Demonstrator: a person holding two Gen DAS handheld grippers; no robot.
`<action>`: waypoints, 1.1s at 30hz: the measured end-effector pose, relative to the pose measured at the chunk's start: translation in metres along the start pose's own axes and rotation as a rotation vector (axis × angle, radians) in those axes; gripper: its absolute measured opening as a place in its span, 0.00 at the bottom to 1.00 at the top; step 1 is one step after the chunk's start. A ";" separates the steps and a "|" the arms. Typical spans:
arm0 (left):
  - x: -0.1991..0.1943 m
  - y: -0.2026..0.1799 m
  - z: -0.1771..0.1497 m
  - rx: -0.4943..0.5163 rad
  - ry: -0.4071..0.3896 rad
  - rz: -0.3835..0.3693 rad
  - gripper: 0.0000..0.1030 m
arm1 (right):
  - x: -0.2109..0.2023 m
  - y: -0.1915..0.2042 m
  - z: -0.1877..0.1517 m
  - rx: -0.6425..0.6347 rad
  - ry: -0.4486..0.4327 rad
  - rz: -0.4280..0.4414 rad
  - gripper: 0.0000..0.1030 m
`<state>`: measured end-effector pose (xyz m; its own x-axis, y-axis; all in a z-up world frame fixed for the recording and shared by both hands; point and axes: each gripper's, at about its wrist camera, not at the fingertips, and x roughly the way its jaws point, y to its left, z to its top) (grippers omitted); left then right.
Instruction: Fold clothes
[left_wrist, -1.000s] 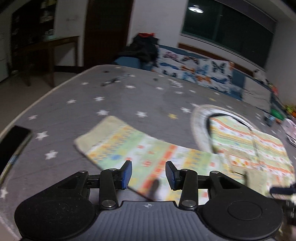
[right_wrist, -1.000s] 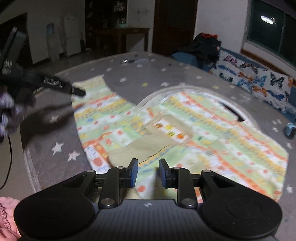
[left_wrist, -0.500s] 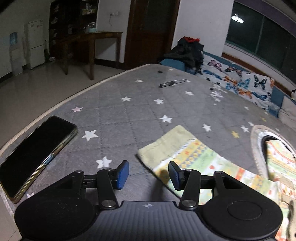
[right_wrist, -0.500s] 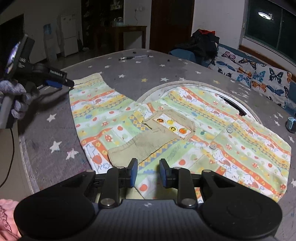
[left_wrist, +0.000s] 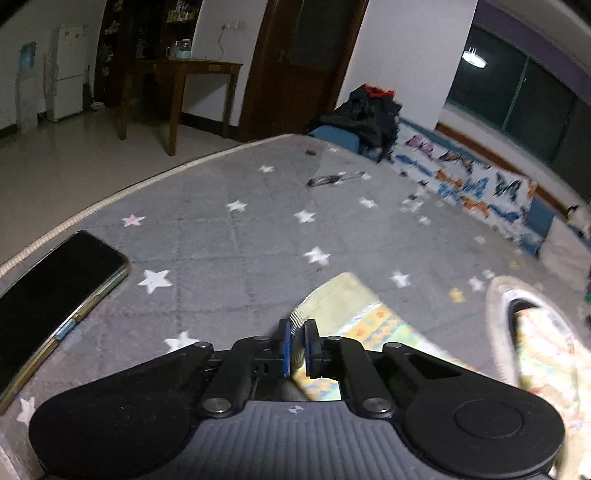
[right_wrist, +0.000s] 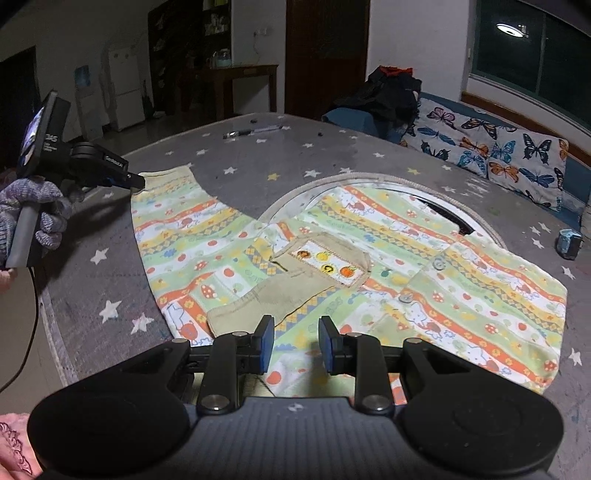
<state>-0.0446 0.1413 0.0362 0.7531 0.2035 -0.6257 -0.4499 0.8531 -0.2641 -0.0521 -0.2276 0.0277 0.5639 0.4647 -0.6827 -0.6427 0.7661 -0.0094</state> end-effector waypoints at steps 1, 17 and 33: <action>-0.006 -0.004 0.002 -0.009 -0.007 -0.032 0.07 | -0.003 -0.002 -0.001 0.010 -0.006 -0.006 0.25; -0.103 -0.182 -0.026 0.195 0.054 -0.683 0.07 | -0.059 -0.071 -0.031 0.261 -0.113 -0.161 0.25; -0.079 -0.247 -0.104 0.391 0.272 -0.811 0.11 | -0.082 -0.108 -0.065 0.414 -0.128 -0.248 0.25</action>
<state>-0.0429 -0.1356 0.0750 0.6058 -0.6007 -0.5217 0.3930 0.7961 -0.4602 -0.0624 -0.3778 0.0369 0.7492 0.2775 -0.6014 -0.2364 0.9602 0.1485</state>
